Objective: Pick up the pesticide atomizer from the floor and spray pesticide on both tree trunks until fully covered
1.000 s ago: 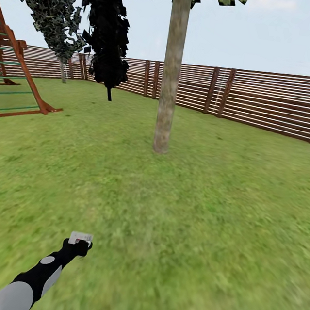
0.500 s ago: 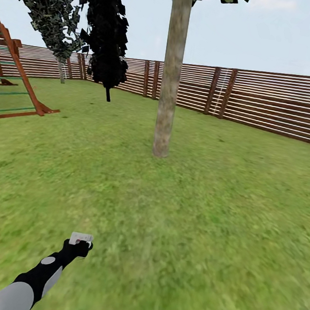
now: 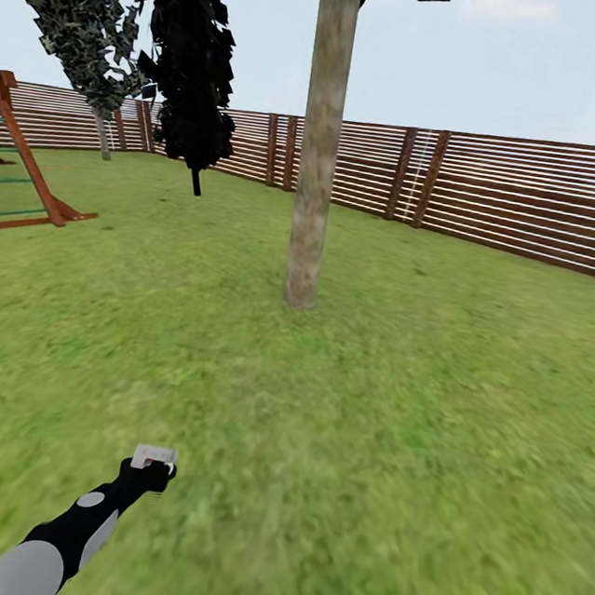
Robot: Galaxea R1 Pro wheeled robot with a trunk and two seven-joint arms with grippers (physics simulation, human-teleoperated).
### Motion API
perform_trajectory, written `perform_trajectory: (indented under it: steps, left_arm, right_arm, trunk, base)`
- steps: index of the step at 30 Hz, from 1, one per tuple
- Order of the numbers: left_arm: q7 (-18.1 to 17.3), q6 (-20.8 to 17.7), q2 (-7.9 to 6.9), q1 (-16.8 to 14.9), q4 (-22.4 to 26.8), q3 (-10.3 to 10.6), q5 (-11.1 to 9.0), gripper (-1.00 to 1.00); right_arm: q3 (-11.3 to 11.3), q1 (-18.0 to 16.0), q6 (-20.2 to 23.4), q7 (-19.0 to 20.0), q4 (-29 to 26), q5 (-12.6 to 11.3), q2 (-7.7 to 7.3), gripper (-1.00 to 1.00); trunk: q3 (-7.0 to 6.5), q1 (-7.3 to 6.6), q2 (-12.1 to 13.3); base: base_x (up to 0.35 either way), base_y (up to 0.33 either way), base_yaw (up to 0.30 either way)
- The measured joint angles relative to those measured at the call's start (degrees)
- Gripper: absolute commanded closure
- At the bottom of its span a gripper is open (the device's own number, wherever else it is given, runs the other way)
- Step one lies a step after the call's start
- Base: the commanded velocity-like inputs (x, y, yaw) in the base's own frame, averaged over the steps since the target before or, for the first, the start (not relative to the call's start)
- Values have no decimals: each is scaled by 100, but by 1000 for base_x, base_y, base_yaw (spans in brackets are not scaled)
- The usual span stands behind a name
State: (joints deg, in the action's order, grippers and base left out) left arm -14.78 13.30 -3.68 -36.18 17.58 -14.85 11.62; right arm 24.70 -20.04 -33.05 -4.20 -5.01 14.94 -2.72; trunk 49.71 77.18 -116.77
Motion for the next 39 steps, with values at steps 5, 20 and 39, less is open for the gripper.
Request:
perform_trajectory:
  steps: [5,20,39]
  left_arm:
    - [0,-2,1,0,-1,0,0,100]
    - [0,-2,8,0,5,3,0,100]
    - [9,-3,8,1,-27,8,0,100]
  right_arm:
    - [1,0,0,-2,5,0,0,-100]
    - [0,0,0,-2,9,0,1,-100]
    - [-1,0,0,-2,12,0,14,-100]
  trunk:
    - [0,0,0]
    - [0,0,0]
    - [0,0,0]
  base:
    - [339,0,0]
    - [339,0,0]
    - [339,0,0]
